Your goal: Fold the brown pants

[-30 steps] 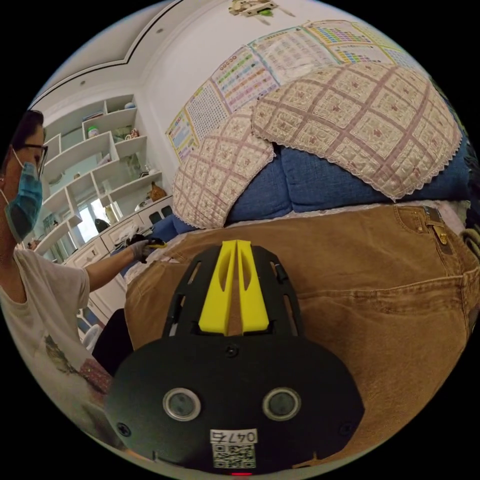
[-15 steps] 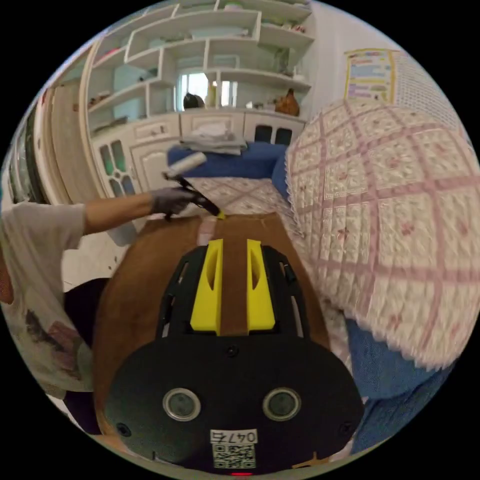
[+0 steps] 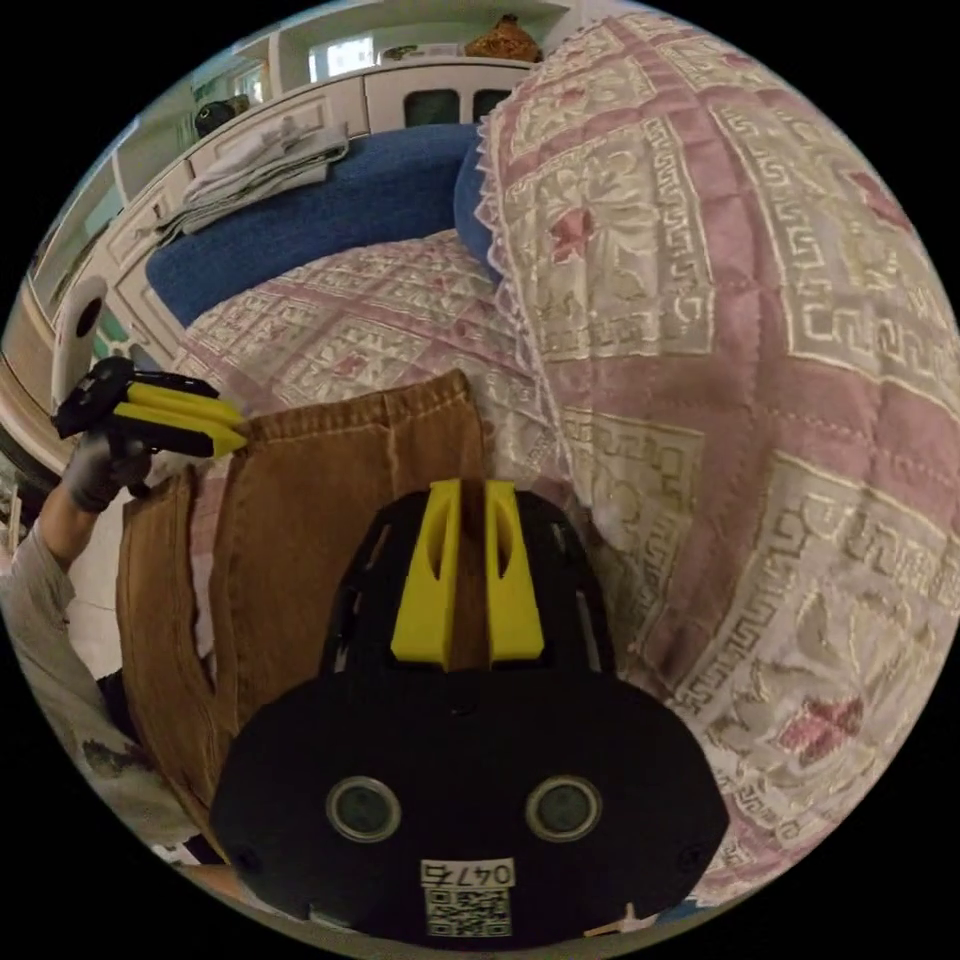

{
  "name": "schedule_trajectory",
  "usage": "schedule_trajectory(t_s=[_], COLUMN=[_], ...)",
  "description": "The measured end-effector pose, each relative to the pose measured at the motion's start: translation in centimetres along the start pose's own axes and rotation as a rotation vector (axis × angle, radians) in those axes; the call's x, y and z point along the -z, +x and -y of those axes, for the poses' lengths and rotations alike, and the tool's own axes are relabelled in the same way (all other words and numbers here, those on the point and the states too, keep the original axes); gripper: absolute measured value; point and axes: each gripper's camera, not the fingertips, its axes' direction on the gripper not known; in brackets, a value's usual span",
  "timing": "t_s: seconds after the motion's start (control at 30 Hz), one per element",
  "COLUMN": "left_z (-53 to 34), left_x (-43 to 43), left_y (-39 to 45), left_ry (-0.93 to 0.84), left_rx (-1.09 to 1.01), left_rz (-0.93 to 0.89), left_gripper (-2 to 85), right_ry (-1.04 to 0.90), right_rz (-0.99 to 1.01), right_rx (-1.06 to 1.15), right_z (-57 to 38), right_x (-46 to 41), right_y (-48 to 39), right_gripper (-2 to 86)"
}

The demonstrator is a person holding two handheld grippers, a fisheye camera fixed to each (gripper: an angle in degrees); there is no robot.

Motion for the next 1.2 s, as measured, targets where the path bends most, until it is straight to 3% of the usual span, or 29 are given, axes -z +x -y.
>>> schedule_trajectory(t_s=[0.1, 0.2, 0.3, 0.37, 0.5, 0.57, 0.67, 0.8, 0.97, 1.07, 1.2], left_z=[1.4, 2.8, 5.4, 6.5, 7.1, 5.7, 0.0, -10.3, -17.4, -17.4, -13.6], left_x=[4.5, 9.6, 9.3, 8.0, 15.8, 22.4, 34.1, 43.8, 44.9, 44.7, 47.7], left_y=[2.5, 6.2, 7.7, 6.6, 4.6, 5.5, 10.1, 19.1, 26.2, 31.1, 38.9], left_ry=[0.057, 0.147, 0.039, -0.056, -0.006, 0.082, 0.246, 0.288, 0.219, 0.125, 0.049], left_rx=[-0.057, -0.135, -0.152, -0.097, 0.050, 0.031, -0.112, -0.224, -0.131, -0.185, -0.333], left_rz=[0.066, 0.174, 0.278, 0.280, 0.269, 0.245, 0.119, 0.069, -0.008, -0.039, -0.015], left_gripper=[0.1, 0.7, 2.8, 5.4, 10.2, 9.1, 6.5, 5.9, 5.9, 5.8, 5.5], right_ry=[0.046, 0.211, 0.152, 0.017, 0.152, 0.297, 0.466, 0.517, 0.441, 0.356, 0.312], right_rz=[-0.090, -0.244, -0.231, -0.204, -0.260, -0.161, -0.176, -0.242, -0.214, -0.179, -0.148], right_rx=[0.050, 0.018, -0.036, -0.105, -0.175, -0.138, -0.029, -0.035, -0.378, -0.510, -0.504], right_z=[-0.1, -1.2, -1.7, -1.9, -4.1, -8.4, -18.2, -31.7, -48.4, -54.4, -57.5], right_x=[0.2, 1.7, -0.9, -3.5, 1.3, 8.1, 16.9, 22.6, 21.9, 20.5, 21.9], right_y=[-1.6, -3.2, -3.1, -2.9, -3.9, -5.7, -10.6, -17.1, -23.2, -25.4, -26.8], right_gripper=[-0.5, -0.6, 0.8, 5.6, 13.5, 11.8, 8.1, 5.2, 4.2, 4.7, 7.2])
